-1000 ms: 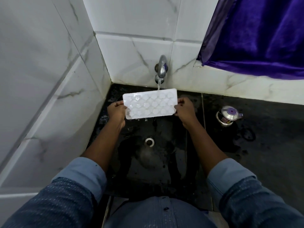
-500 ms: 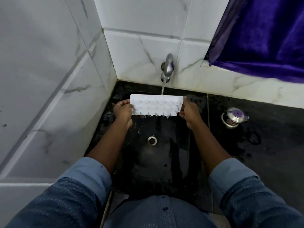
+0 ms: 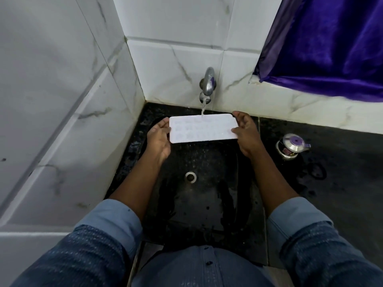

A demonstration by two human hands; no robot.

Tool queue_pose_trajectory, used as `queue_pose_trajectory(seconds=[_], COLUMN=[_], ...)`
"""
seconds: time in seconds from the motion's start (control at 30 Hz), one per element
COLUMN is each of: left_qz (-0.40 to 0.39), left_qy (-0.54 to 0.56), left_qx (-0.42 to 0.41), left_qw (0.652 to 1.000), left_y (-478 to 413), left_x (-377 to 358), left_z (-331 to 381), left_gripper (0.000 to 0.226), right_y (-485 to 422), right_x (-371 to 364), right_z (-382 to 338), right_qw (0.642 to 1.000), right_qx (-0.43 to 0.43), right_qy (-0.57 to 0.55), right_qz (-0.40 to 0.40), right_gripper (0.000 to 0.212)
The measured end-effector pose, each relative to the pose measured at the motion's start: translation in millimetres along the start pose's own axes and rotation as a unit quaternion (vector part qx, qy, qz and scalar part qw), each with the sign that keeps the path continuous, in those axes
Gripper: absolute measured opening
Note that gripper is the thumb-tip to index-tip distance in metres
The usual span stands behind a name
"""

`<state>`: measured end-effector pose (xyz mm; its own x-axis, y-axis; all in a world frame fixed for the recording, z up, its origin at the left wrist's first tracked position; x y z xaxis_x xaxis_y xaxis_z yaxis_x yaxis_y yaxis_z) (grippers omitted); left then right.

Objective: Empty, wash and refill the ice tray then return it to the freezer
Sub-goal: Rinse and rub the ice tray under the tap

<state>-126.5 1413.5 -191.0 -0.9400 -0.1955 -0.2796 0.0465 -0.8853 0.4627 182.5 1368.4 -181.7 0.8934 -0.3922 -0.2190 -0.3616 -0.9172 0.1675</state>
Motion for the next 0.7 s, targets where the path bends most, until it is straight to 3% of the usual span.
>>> queue_pose_trajectory(seconds=[0.17,0.23,0.33,0.43,0.6,0.7], left_qz=[-0.072,-0.034,0.081,0.159,0.175,0.147], left_qy=[0.022,0.041,0.06,0.076,0.058,0.052], left_qx=[-0.009,-0.02,-0.02,-0.042,-0.072,-0.051], left_qw=[0.997,0.998,0.995,0.983,0.98,0.986], left_y=[-2.2,-10.7,-27.3,-35.0,-33.1,-34.8], left_x=[-4.9,9.0,49.1,79.5,93.3,90.1], left_z=[2.7,4.7,2.6,11.0,39.6,45.3], left_gripper=[0.043,0.044,0.032,0.03,0.021,0.034], right_y=[-2.4,0.7,6.7,2.8,-7.2,-13.5], right_x=[12.9,-0.6,-37.9,-65.2,-89.0,-86.5], right_z=[4.9,7.5,3.5,6.3,4.9,8.5], right_qw=[0.991,0.987,0.978,0.981,0.984,0.987], right_qx=[0.008,0.021,0.055,0.05,0.047,0.032], right_qy=[0.13,0.159,0.202,0.181,0.169,0.158], right_qz=[0.034,0.028,-0.018,-0.039,-0.017,0.0], right_gripper=[0.06,0.065,0.074,0.074,0.051,0.044])
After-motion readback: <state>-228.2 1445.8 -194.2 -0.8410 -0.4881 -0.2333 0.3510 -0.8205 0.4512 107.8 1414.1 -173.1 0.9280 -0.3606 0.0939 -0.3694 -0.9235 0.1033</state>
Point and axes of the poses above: each hand's wrist, its own y-axis away from the middle knuckle, its own x-axis out of the back of the hand, z = x × y, the point moved 9 cm from there along -y, towards the middle knuckle, and after that the axes turned 9 degrees about -y, right-handed, at the moved point
